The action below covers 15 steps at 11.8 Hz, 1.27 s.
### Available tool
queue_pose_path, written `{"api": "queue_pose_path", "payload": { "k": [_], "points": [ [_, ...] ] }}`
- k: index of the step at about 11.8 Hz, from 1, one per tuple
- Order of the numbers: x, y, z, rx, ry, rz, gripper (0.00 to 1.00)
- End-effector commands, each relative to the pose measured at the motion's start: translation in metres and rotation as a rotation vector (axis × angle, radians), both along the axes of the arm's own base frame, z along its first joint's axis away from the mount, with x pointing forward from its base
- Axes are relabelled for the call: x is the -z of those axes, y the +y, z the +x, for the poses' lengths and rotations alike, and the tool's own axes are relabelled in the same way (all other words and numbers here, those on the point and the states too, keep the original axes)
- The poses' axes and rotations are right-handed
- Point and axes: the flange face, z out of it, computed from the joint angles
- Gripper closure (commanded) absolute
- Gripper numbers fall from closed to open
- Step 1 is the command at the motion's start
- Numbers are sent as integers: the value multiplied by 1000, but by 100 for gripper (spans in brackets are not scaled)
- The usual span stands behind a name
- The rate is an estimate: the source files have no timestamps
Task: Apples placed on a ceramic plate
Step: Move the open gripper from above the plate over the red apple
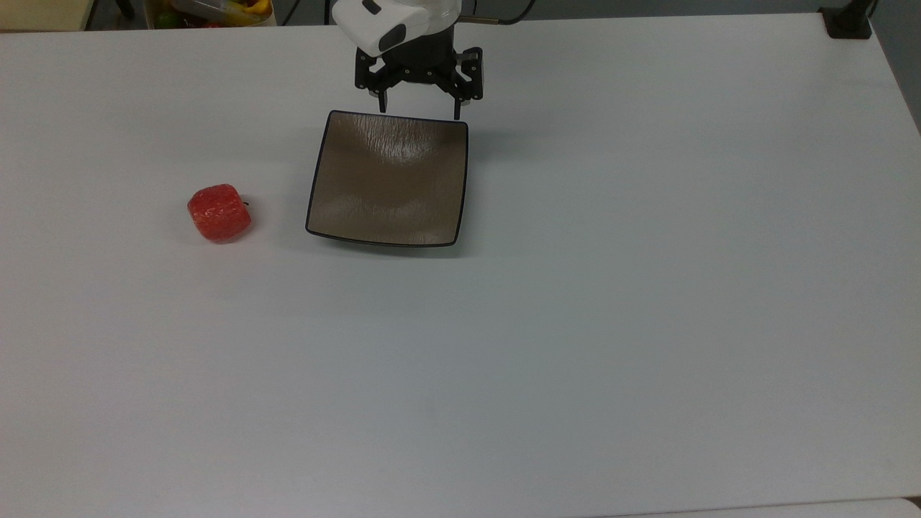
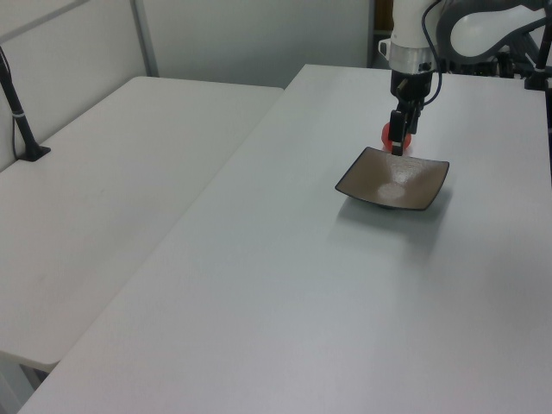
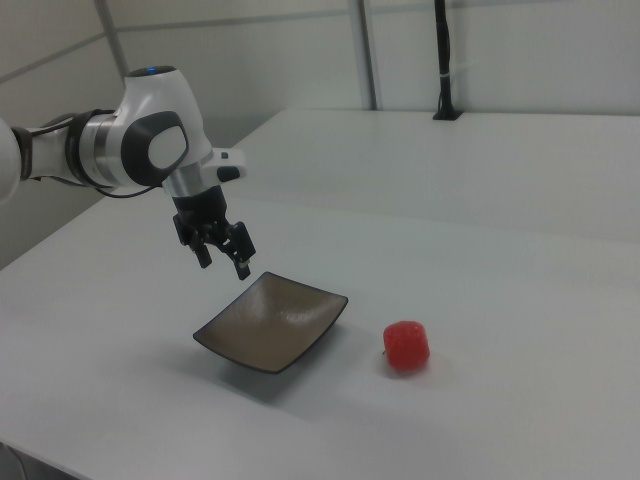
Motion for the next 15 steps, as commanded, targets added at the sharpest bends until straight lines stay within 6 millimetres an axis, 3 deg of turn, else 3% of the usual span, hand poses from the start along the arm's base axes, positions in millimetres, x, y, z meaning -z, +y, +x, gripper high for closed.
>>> {"api": "queue_pose_path", "payload": {
  "k": [1,8,11,15],
  "points": [
    [-8,-4,-4,-7,-2,-4,0],
    [-8,-6,-3,-1,-10,-2,0],
    [-12,-31,5,46,-39,2,0],
    [-23,-98,20,170,-124,11,0]
  ]
}}
